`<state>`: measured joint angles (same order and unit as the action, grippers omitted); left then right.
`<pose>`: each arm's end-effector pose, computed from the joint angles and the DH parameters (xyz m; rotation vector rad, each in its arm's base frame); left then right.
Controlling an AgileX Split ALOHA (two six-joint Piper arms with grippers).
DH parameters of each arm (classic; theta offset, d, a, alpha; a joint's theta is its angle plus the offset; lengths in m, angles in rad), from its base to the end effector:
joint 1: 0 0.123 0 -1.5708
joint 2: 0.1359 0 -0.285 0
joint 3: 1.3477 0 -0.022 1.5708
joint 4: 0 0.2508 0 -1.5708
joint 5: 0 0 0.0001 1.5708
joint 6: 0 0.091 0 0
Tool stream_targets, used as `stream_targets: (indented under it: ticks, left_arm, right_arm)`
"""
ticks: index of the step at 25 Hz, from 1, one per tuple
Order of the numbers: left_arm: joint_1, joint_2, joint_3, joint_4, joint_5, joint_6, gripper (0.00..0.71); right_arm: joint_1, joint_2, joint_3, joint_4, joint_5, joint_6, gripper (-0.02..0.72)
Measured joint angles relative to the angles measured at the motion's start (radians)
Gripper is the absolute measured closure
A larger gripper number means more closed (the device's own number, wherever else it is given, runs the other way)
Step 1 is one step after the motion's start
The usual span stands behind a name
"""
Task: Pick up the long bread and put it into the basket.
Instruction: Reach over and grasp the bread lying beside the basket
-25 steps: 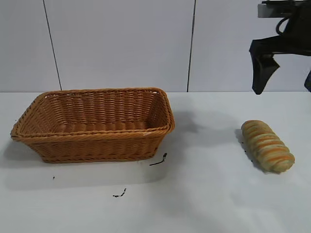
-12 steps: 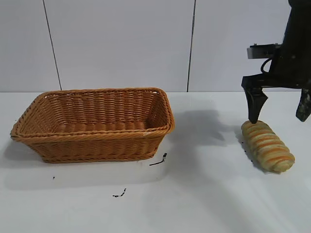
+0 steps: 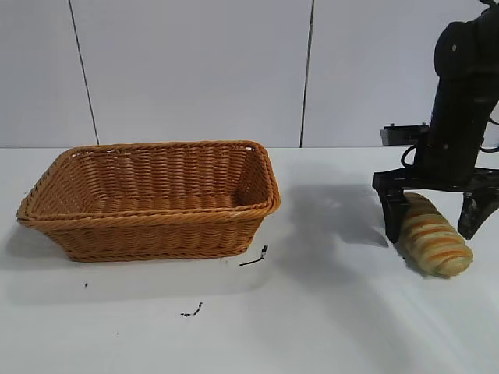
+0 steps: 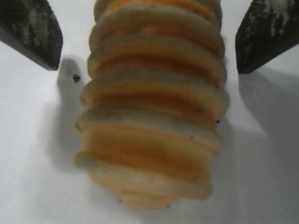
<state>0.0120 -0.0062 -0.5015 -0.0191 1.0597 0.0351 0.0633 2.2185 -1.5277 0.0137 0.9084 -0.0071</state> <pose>-0.0059 -0.0016 0.2778 0.0245 2.0353 0.0068 0.4245 0.0279 0.1098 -0.0960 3.0816 0.0196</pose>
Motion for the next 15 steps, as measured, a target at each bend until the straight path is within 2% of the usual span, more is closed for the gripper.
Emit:
stream_targets:
  ticks: [1,4,7,11,15]
  left_arm:
    - [0.0,0.0,0.0,0.0,0.0,0.0,0.017]
    - [0.0,0.0,0.0,0.0,0.0,0.0,0.017]
    - [0.0,0.0,0.0,0.0,0.0,0.0,0.017]
    - [0.0,0.0,0.0,0.0,0.0,0.0,0.017]
    - [0.0,0.0,0.0,0.0,0.0,0.0,0.017]
  right_arm:
    - [0.0,0.0,0.0,0.0,0.004,0.0,0.104]
    - [0.0,0.0,0.0,0.003,0.009,0.0,0.349]
    - [0.0,0.0,-0.001,0.003,0.015,0.0,0.498]
    - [0.0,-0.033,-0.02,0.003,0.056,-0.002,0.543]
    - [0.0,-0.12,-0.11,0.003,0.162,-0.005,0.552]
